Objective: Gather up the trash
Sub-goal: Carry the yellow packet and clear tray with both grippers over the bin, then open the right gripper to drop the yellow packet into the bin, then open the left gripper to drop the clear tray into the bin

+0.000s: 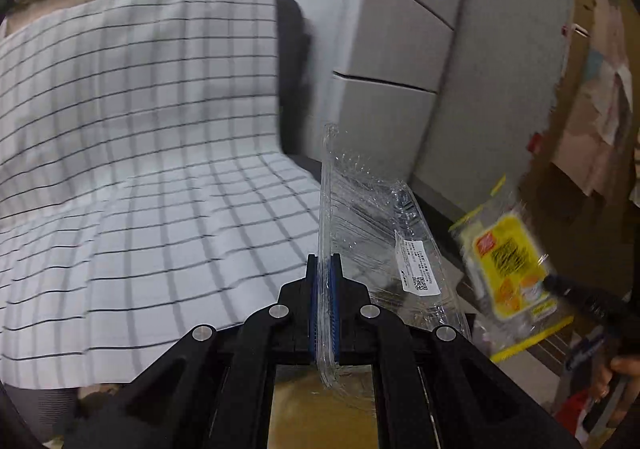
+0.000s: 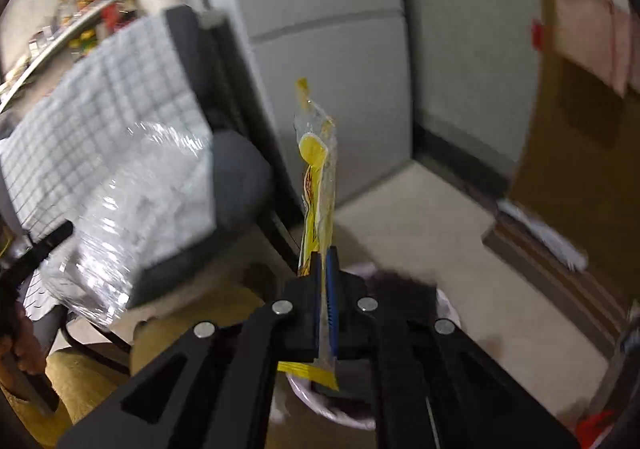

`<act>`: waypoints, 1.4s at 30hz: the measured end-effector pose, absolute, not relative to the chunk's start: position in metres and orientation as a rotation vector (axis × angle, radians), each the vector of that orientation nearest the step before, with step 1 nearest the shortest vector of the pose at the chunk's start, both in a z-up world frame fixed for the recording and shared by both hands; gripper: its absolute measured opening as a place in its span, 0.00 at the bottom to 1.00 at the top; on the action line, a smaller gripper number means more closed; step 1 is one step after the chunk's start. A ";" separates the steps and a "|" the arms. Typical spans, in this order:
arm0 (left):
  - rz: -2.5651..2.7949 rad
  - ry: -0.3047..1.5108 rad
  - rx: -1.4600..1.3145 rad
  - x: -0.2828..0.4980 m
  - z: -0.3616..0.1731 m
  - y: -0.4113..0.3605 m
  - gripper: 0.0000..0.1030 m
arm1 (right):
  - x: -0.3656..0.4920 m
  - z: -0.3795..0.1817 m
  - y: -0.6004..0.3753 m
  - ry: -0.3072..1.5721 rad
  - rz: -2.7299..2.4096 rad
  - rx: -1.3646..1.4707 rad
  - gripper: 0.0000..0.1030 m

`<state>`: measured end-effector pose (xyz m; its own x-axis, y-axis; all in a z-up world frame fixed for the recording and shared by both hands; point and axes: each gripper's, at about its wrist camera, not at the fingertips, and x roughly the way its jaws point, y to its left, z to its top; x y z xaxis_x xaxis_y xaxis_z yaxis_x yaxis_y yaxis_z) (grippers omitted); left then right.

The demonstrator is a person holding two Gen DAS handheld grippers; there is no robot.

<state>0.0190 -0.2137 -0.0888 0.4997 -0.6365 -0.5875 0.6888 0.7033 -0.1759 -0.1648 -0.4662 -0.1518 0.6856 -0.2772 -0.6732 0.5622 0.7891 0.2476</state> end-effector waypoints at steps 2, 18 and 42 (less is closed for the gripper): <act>-0.819 0.688 0.089 0.015 -0.094 -0.223 0.05 | -0.166 -0.171 -0.472 0.710 -0.500 0.510 0.04; -0.936 0.747 0.147 -0.008 -0.112 -0.230 0.05 | -0.165 -0.181 -0.472 0.717 -0.597 0.454 0.33; -1.180 0.851 0.370 -0.057 -0.161 -0.355 0.52 | -0.200 -0.130 -0.487 0.524 -0.655 0.371 0.39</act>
